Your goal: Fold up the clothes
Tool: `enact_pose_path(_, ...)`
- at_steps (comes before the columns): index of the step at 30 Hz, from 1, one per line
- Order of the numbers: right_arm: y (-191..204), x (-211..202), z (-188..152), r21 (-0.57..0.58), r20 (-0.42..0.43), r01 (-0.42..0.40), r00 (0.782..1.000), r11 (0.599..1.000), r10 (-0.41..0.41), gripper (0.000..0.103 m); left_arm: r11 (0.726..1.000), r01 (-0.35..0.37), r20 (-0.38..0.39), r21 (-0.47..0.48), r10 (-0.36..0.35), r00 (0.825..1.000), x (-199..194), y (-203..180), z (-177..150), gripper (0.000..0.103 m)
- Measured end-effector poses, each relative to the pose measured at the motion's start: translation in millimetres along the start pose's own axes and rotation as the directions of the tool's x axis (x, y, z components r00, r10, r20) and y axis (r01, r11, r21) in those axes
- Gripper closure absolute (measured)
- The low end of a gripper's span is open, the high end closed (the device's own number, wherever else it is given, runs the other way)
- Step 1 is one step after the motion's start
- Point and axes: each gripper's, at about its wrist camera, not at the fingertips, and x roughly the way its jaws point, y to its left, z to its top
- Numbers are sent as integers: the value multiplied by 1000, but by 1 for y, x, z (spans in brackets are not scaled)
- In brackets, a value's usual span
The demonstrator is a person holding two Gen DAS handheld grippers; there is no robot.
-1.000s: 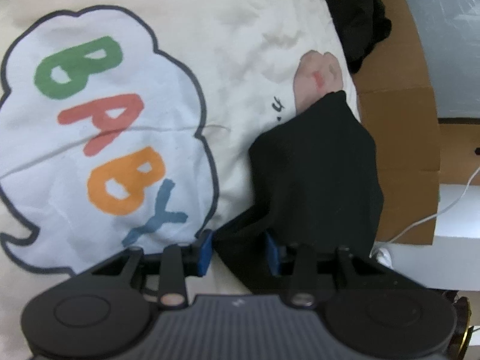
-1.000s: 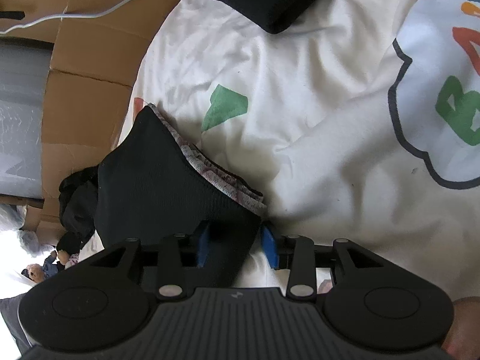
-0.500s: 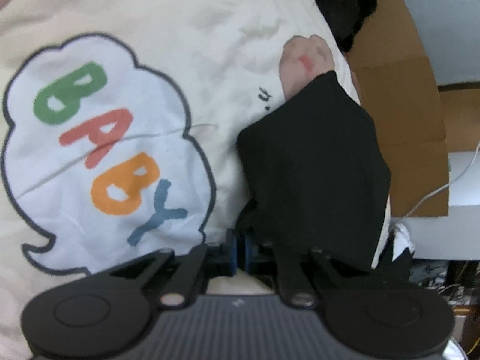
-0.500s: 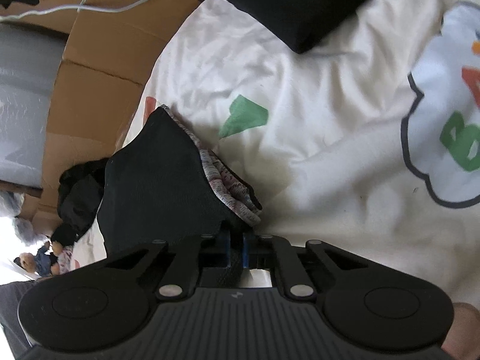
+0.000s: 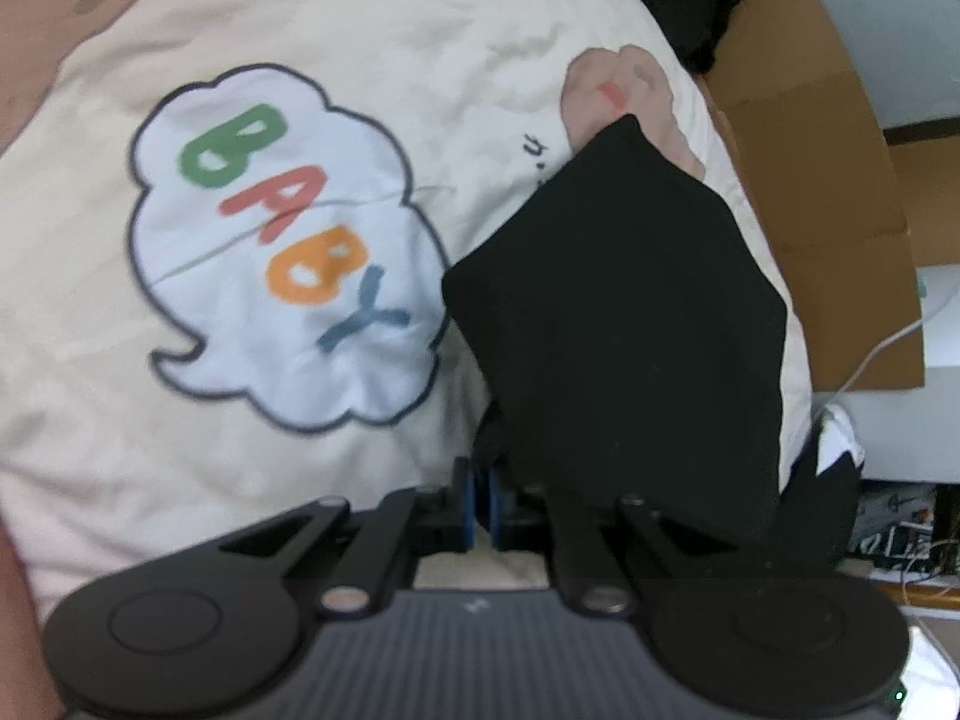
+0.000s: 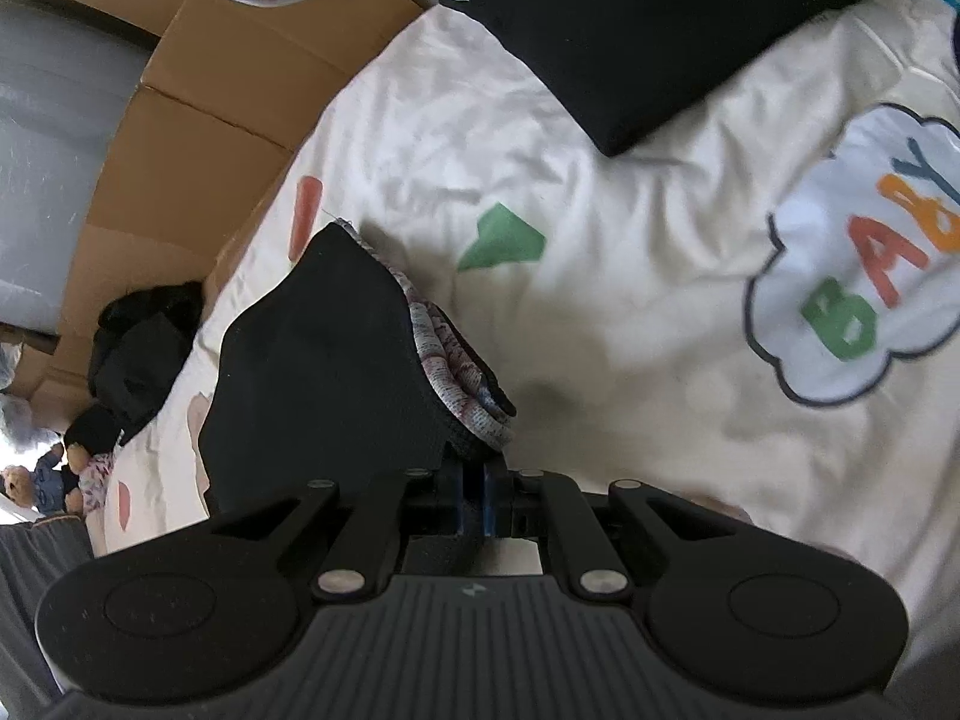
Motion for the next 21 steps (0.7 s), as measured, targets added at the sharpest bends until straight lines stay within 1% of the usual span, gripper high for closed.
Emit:
enact_pose_path(2,-6,-3,-5,6,-6,4,1000,1000,-4,97,1000,-11,4,6,11,1000,-6,2,-7,99)
enact_pose_path(5,-11,-6,-13,-1,-9,11,1000,1000,-11,97,1000,-25,6,4,25,1000,-6,2,-8,99)
enact_pose_path(10,-21,-9,-20,4,-16,11,1000,1000,-11,97,999,-50,6,-8,50,999,-5,10,-26,99)
enact_pose_path(13,-27,-9,-19,7,-20,12,1000,1000,-12,97,997,-67,7,24,67,998,-6,11,-42,98)
enact_pose_path(17,-33,-7,-16,-3,-28,18,999,1000,-18,97,997,-77,14,0,77,997,-4,17,-57,98)
enact_pose_path(21,-36,-3,-12,-9,-36,21,999,1000,-22,97,996,-82,25,-15,83,996,-1,17,-65,98)
